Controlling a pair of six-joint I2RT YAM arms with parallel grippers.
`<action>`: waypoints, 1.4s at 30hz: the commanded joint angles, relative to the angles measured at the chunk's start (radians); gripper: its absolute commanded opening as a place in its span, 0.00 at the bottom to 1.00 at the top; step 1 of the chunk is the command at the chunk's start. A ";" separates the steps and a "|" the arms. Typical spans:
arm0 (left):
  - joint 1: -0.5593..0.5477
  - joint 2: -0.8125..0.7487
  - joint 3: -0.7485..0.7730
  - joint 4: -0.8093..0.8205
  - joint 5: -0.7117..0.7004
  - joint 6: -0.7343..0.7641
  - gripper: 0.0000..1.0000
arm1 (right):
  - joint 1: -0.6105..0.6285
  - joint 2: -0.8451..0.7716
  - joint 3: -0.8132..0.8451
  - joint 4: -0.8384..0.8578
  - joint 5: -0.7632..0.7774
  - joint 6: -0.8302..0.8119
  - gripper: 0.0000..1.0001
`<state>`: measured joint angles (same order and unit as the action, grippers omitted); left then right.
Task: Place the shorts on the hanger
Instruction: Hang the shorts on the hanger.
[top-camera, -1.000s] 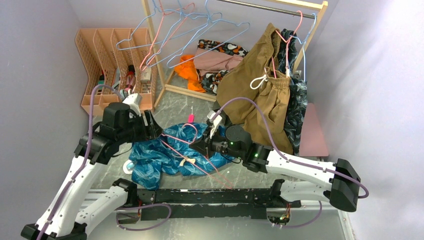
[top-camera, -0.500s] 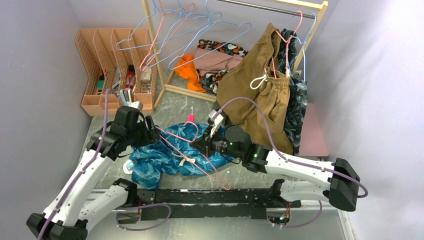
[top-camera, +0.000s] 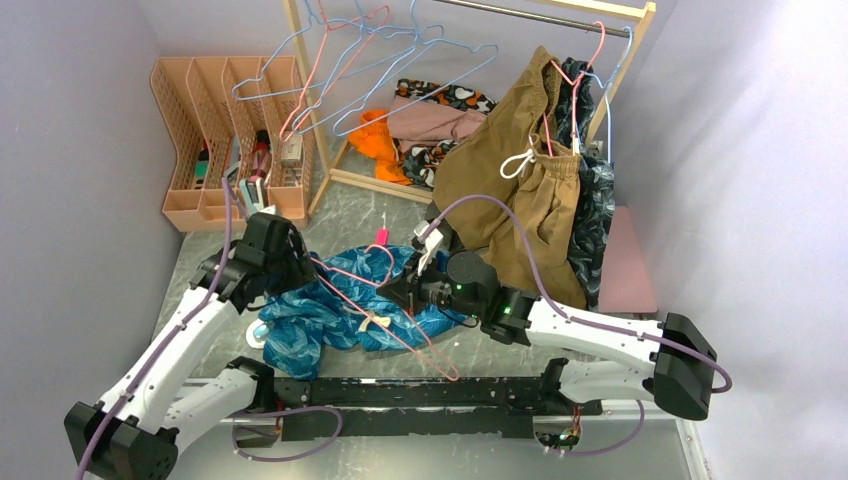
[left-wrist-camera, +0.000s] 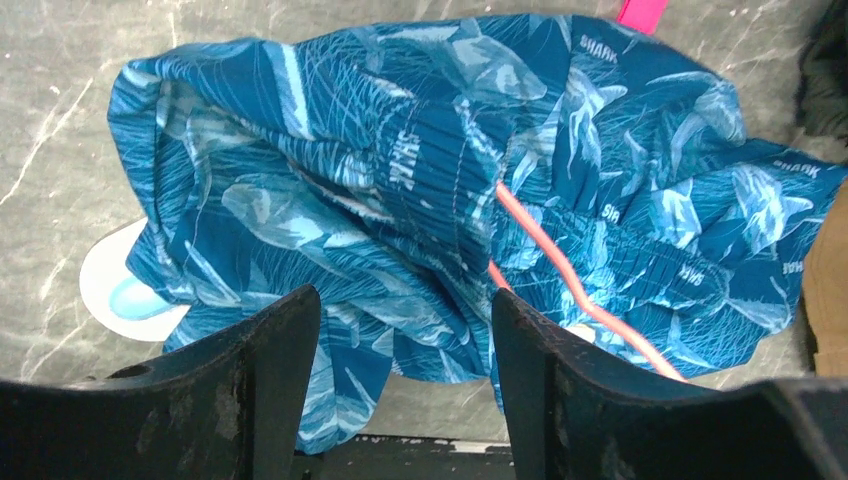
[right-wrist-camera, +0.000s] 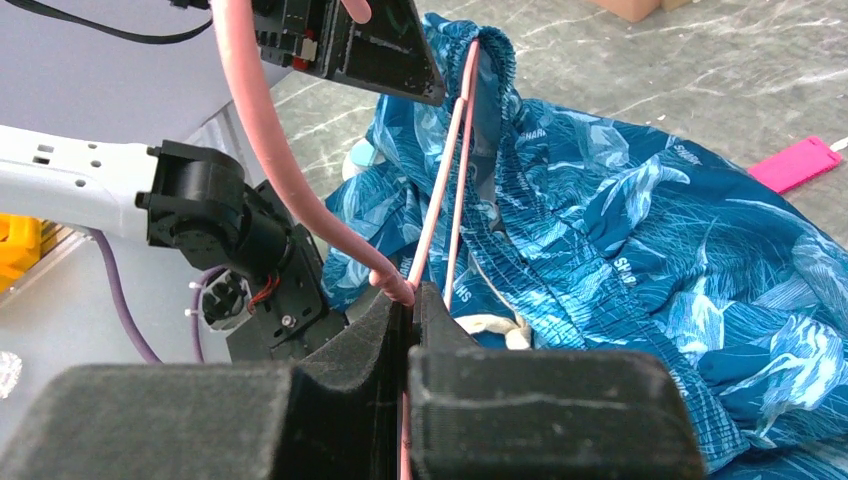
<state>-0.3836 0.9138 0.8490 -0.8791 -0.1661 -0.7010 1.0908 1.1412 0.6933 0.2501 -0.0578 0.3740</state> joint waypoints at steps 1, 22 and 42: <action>-0.006 0.006 -0.013 0.091 -0.016 -0.023 0.69 | 0.007 -0.003 -0.002 0.045 -0.007 0.006 0.00; -0.005 0.038 -0.024 0.131 -0.078 -0.002 0.19 | 0.007 -0.015 0.000 0.040 -0.022 0.012 0.00; -0.006 -0.082 0.241 -0.042 0.066 0.241 0.07 | 0.007 -0.112 0.135 -0.398 0.555 -0.113 0.00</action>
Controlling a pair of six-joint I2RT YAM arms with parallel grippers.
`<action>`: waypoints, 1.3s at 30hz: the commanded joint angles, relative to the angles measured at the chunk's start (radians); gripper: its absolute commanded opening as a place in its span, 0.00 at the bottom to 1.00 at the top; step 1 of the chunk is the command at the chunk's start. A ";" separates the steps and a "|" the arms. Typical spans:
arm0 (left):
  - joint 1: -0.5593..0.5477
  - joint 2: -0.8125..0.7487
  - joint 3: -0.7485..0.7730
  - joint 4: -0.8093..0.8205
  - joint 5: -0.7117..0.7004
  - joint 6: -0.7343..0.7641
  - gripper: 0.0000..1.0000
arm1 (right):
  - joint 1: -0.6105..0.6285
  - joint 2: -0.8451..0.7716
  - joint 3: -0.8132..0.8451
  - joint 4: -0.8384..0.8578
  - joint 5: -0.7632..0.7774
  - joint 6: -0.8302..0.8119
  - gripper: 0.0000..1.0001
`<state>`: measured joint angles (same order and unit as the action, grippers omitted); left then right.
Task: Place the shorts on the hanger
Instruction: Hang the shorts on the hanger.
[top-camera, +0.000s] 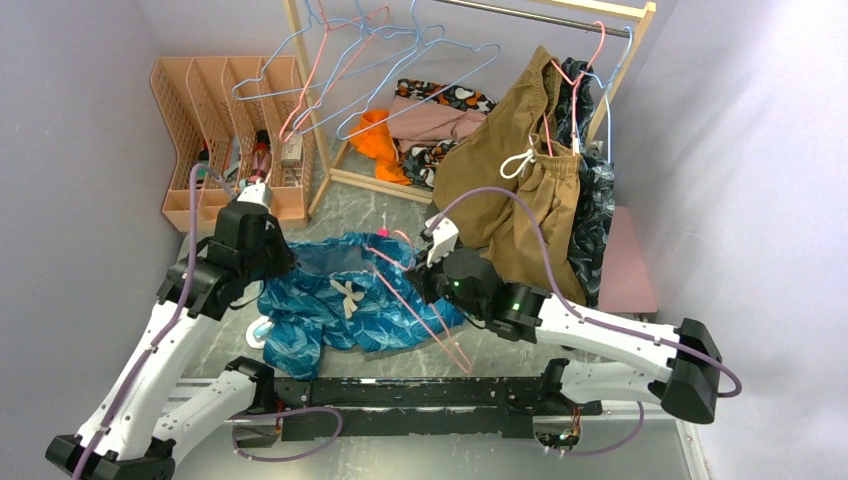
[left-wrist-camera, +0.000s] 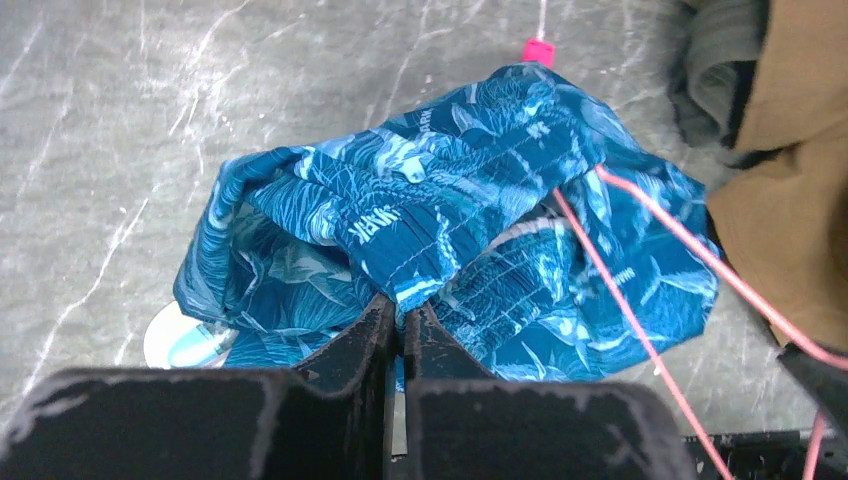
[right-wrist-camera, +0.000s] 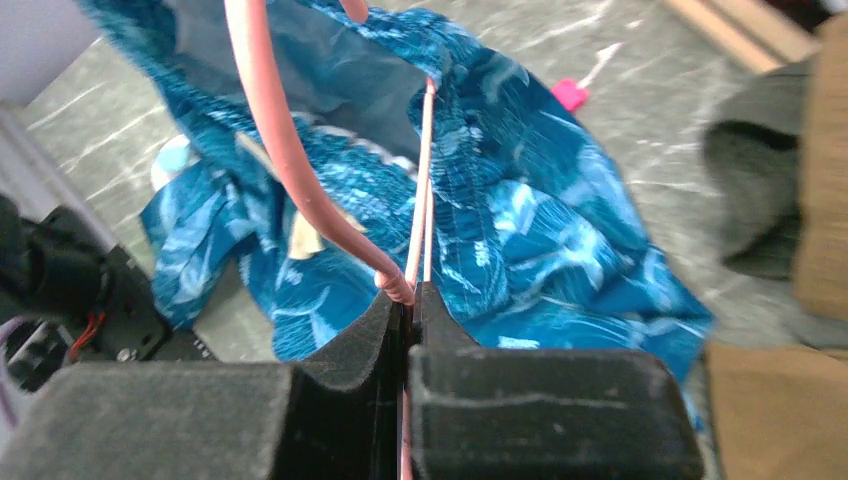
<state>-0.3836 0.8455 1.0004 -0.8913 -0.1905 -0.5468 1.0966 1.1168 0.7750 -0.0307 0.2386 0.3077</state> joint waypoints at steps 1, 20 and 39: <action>-0.006 -0.012 0.112 -0.034 0.113 0.099 0.07 | 0.002 -0.112 0.063 -0.136 0.277 -0.059 0.00; -0.006 0.052 0.237 -0.024 0.373 0.114 0.07 | 0.003 -0.184 0.157 -0.134 -0.317 -0.185 0.00; -0.006 0.051 0.350 -0.125 0.338 0.143 0.07 | 0.003 -0.017 0.222 -0.025 -0.355 -0.248 0.00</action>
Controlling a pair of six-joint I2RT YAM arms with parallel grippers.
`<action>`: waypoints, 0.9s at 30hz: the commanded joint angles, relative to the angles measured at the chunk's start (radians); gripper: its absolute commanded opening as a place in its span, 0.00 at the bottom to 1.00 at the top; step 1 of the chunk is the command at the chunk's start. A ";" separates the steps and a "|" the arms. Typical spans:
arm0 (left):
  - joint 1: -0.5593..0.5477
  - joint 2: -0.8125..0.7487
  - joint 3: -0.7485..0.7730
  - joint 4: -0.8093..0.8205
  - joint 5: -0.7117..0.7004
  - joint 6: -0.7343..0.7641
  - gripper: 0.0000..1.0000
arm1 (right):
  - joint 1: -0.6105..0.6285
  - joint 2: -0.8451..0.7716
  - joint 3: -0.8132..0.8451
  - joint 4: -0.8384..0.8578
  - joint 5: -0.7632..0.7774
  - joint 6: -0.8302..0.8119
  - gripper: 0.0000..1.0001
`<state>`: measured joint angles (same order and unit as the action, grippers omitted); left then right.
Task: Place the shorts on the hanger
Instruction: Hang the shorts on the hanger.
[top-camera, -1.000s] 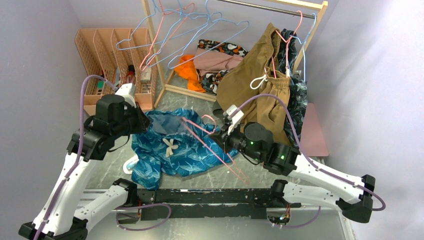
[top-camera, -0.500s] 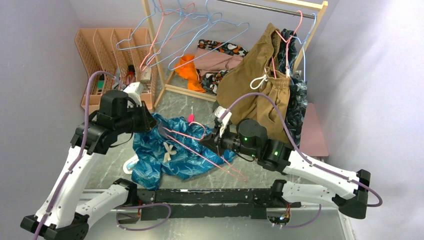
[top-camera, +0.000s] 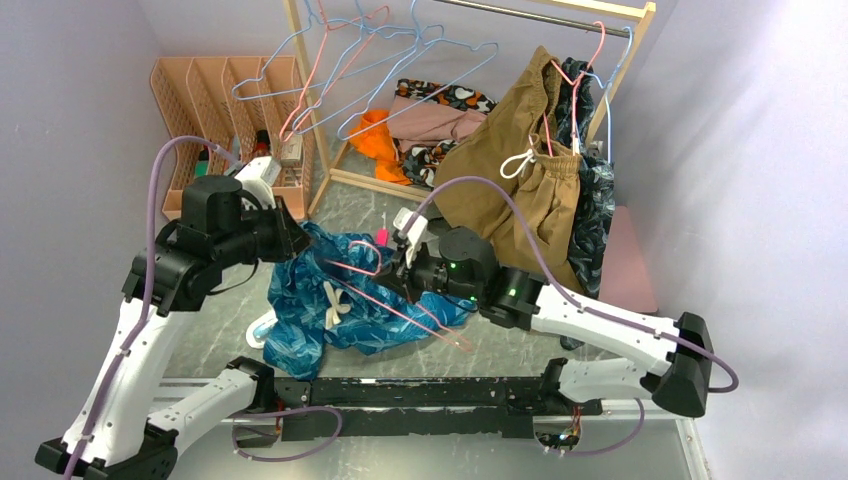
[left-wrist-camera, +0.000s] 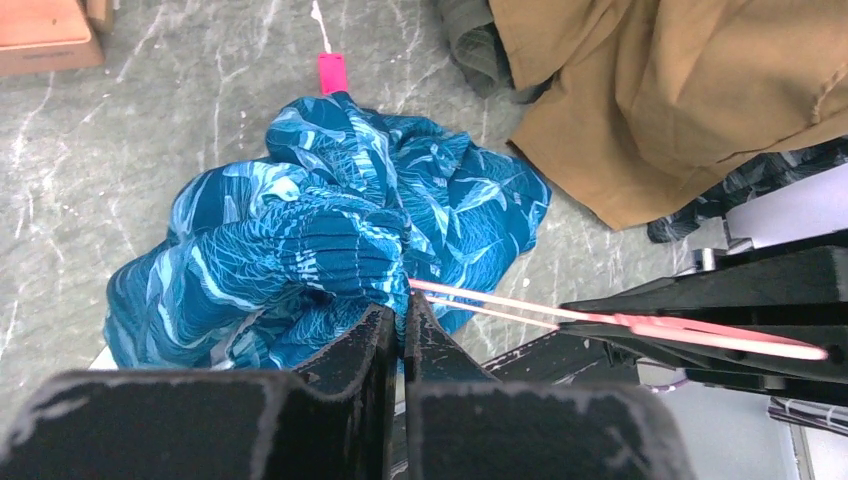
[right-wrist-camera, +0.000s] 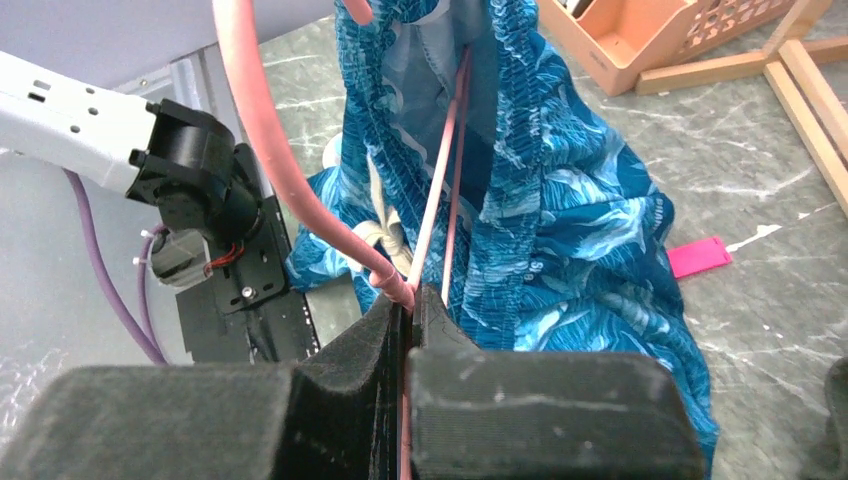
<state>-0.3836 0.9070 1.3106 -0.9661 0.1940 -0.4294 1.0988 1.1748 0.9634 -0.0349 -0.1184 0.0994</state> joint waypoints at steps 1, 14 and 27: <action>-0.006 -0.013 0.036 -0.062 -0.063 0.032 0.07 | 0.000 -0.112 0.029 -0.037 0.014 -0.043 0.00; -0.006 -0.022 -0.017 -0.068 -0.011 0.037 0.07 | 0.000 -0.191 0.022 -0.072 0.051 -0.075 0.00; -0.006 0.051 0.130 -0.008 0.211 0.032 0.07 | -0.001 0.007 0.057 0.107 -0.154 -0.043 0.00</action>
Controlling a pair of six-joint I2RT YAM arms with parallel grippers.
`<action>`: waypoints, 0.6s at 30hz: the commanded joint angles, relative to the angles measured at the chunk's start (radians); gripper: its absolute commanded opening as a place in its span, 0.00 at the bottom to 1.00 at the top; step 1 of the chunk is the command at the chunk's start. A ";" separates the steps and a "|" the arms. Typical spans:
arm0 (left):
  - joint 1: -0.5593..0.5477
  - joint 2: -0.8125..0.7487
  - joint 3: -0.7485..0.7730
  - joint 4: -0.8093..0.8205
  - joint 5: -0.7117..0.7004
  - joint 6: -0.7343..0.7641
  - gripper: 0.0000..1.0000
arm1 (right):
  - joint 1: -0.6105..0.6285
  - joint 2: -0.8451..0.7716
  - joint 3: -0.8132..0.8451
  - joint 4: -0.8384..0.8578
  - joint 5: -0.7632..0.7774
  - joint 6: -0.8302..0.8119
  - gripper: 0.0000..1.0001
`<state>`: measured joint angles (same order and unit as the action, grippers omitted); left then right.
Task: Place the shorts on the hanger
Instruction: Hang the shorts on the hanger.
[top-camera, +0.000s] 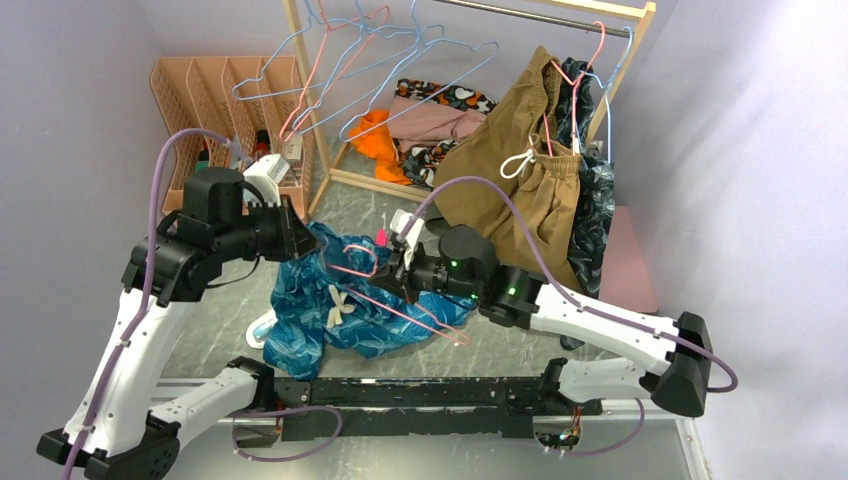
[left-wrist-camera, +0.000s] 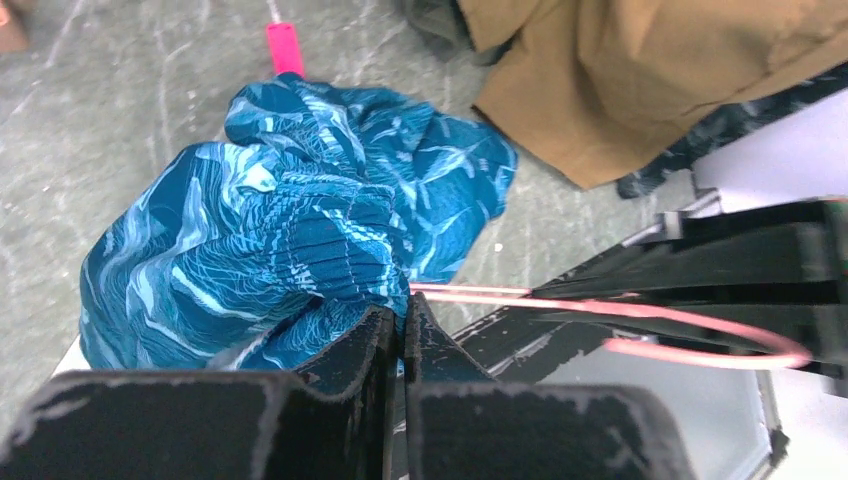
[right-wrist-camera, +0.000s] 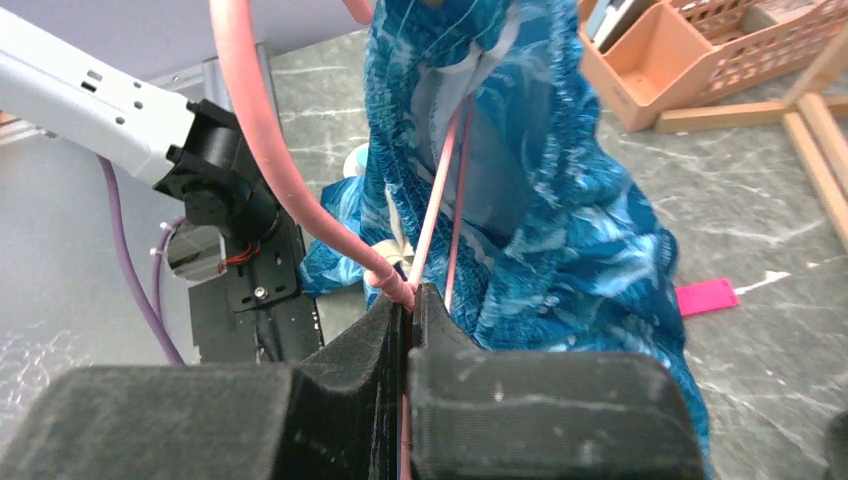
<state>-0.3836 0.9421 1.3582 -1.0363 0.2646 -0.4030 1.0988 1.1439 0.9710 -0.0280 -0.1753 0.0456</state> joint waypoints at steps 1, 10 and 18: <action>-0.006 0.025 0.098 0.072 0.161 0.004 0.07 | -0.001 0.057 0.066 0.105 -0.112 0.011 0.00; -0.006 0.058 0.151 0.187 0.270 -0.045 0.07 | -0.003 0.130 0.038 0.418 -0.224 0.131 0.00; -0.006 0.110 0.328 0.352 0.429 -0.153 0.07 | -0.002 0.048 -0.021 0.698 -0.109 0.218 0.00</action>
<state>-0.3836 1.0378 1.5528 -0.8764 0.5518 -0.4793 1.0943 1.2560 0.9428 0.4515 -0.3275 0.2165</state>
